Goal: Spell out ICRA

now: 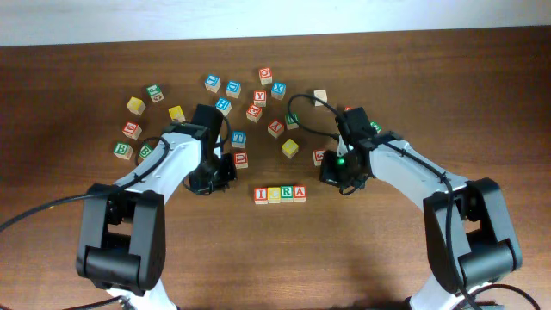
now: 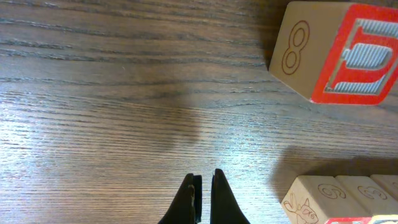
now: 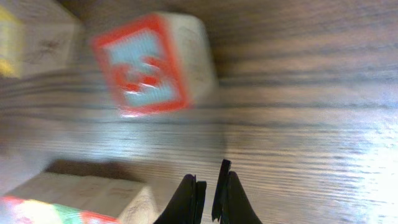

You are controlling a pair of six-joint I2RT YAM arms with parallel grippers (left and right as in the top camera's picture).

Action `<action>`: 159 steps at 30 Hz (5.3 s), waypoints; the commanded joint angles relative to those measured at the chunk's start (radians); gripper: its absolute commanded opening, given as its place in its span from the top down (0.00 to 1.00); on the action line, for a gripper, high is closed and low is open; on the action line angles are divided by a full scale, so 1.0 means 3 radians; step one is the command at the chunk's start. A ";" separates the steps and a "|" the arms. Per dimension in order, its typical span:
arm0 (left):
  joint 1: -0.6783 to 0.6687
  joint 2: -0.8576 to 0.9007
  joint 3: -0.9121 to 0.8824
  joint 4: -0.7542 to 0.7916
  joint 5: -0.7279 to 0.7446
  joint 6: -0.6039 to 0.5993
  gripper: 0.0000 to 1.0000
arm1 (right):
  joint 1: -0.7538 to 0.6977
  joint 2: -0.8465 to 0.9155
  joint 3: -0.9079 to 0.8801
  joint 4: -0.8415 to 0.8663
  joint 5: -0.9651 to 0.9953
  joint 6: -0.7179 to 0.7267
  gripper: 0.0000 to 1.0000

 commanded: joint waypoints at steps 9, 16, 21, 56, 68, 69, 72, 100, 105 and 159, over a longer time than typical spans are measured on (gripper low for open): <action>0.0251 0.0011 -0.0034 0.0045 -0.0080 -0.0343 0.92 | 0.0559 0.0034 0.0570 0.0046 -0.0009 -0.0140 0.96; 0.0490 0.0011 -0.0038 -0.0008 -0.0079 -0.0343 0.94 | 0.0952 0.0053 0.0565 0.0224 0.0281 0.0095 0.96; 0.0490 0.0011 -0.0038 -0.0008 -0.0079 -0.0342 0.94 | 0.1076 0.0168 0.0548 0.0221 0.0437 0.0273 0.96; 0.0490 0.0011 -0.0038 -0.0005 -0.0080 -0.0342 0.92 | 0.1087 0.0317 0.0546 0.0033 0.0384 0.0379 0.96; 0.0479 0.0011 -0.0041 -0.0005 -0.0064 -0.0247 0.93 | 0.0409 0.0313 0.1263 -0.0703 0.0259 0.0275 0.96; 0.0465 0.0011 -0.0041 -0.0005 -0.0064 -0.0186 0.94 | 0.0301 0.0313 0.1331 -0.0916 0.0261 0.0181 0.96; 0.0359 0.0011 -0.0041 -0.0024 0.0004 -0.0111 0.94 | -0.0051 0.0314 0.1356 -0.1623 0.0275 -0.0093 0.96; -0.0388 0.0011 -0.0043 -0.0079 0.0264 -0.0041 0.93 | 0.0407 0.0314 0.0284 -0.0585 -0.0134 -0.0112 0.96; -0.0387 0.0011 -0.0043 -0.0061 0.0315 -0.0041 0.93 | 0.0407 0.0314 0.0282 -0.0573 -0.0188 -0.0112 0.96; -0.0289 -0.1700 0.0014 -0.0518 -0.0106 -0.0028 1.00 | -0.0092 -0.2047 0.0795 -0.2421 0.0374 -0.0338 0.96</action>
